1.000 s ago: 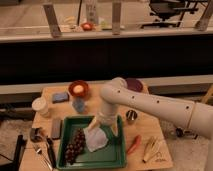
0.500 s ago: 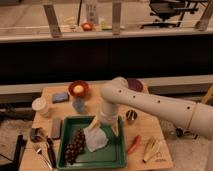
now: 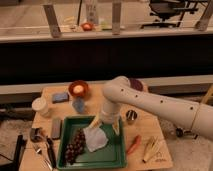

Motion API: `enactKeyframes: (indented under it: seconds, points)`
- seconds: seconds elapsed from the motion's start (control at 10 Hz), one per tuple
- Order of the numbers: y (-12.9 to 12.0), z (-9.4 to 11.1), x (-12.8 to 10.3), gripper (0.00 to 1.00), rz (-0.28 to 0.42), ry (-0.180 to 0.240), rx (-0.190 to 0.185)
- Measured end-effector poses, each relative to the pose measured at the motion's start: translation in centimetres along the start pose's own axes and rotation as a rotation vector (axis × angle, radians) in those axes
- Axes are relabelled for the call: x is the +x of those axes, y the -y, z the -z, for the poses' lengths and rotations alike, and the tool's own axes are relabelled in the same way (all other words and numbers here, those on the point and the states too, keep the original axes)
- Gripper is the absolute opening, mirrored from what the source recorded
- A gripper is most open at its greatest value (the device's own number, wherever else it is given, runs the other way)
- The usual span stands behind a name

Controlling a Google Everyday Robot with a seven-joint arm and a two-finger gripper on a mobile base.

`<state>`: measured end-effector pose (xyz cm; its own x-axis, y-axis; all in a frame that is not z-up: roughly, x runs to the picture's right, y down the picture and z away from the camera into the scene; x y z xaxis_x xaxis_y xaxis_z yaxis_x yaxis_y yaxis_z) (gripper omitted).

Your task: Place towel in tray

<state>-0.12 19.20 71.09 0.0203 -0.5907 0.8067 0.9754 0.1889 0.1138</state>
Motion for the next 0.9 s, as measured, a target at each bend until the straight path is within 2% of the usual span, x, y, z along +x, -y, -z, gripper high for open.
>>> enactKeyframes:
  seconds: [0.6, 0.9]
  points:
    - [-0.27, 0.56, 0.13, 0.8, 0.037, 0.006, 0.034]
    - [-0.27, 0.53, 0.15, 0.8, 0.037, 0.007, 0.036]
